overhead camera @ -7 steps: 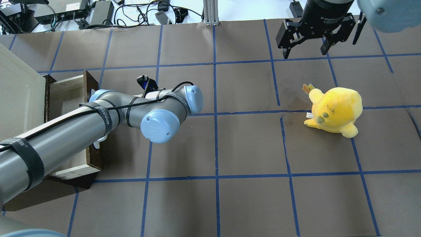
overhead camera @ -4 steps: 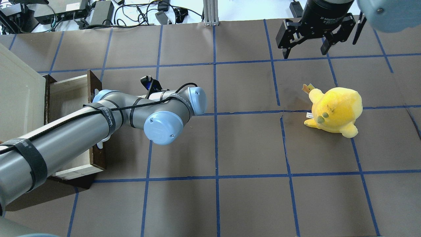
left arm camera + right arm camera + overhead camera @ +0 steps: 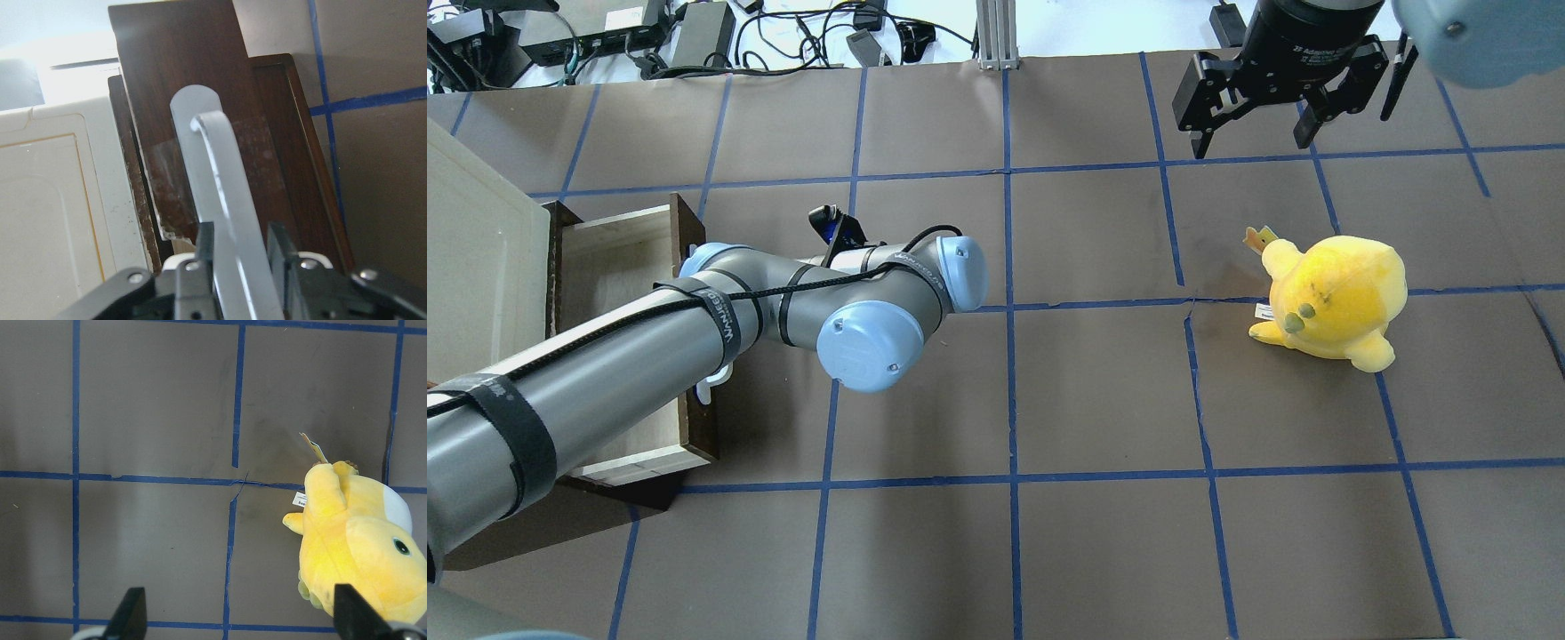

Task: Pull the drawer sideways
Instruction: 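Keep sliding the wooden panel away from the white container with left gripper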

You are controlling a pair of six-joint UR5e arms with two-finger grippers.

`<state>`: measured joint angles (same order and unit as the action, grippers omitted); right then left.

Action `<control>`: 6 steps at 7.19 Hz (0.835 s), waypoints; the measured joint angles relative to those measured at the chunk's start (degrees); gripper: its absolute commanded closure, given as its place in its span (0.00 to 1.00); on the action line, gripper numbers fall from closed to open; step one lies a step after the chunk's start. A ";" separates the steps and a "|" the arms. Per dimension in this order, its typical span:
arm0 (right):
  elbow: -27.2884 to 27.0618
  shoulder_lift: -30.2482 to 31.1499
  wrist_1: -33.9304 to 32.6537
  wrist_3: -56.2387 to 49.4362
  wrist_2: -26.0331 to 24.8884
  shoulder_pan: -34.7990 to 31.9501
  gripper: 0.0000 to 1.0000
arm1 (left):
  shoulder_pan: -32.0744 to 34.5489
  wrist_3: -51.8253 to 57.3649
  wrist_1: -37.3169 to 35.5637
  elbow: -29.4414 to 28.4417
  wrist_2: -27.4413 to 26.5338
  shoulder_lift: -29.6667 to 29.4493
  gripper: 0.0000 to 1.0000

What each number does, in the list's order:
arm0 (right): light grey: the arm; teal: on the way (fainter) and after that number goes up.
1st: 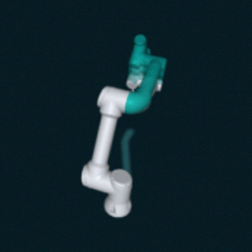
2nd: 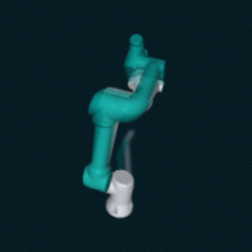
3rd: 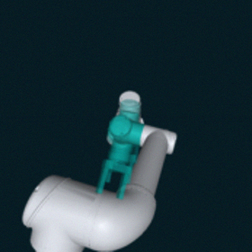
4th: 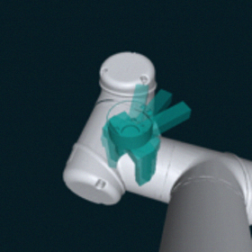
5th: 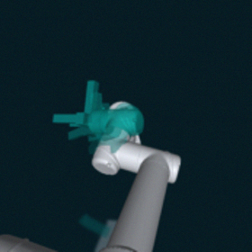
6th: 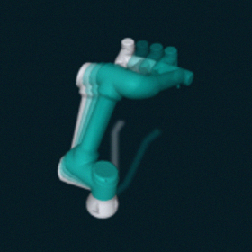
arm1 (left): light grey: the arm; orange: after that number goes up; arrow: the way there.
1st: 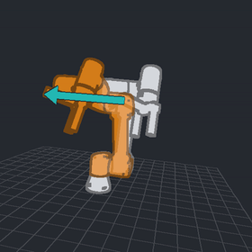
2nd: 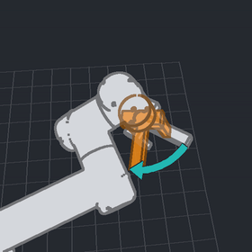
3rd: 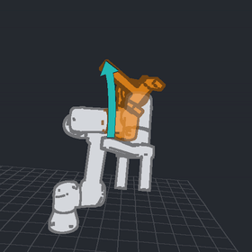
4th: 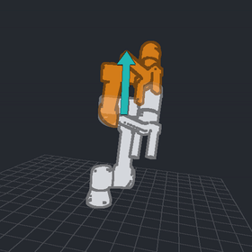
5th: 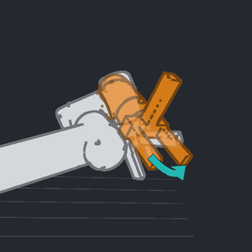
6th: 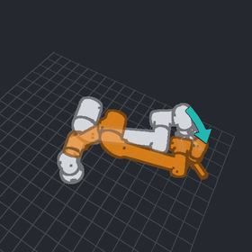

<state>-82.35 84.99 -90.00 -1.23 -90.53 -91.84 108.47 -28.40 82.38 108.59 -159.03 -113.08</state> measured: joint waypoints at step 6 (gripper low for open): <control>0.00 0.00 0.00 0.00 0.00 0.00 0.00 | 0.20 2.54 0.31 -1.61 1.78 2.45 0.41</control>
<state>-82.35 84.99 -90.00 -1.23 -90.53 -91.85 108.67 -25.86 82.69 106.99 -157.25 -110.63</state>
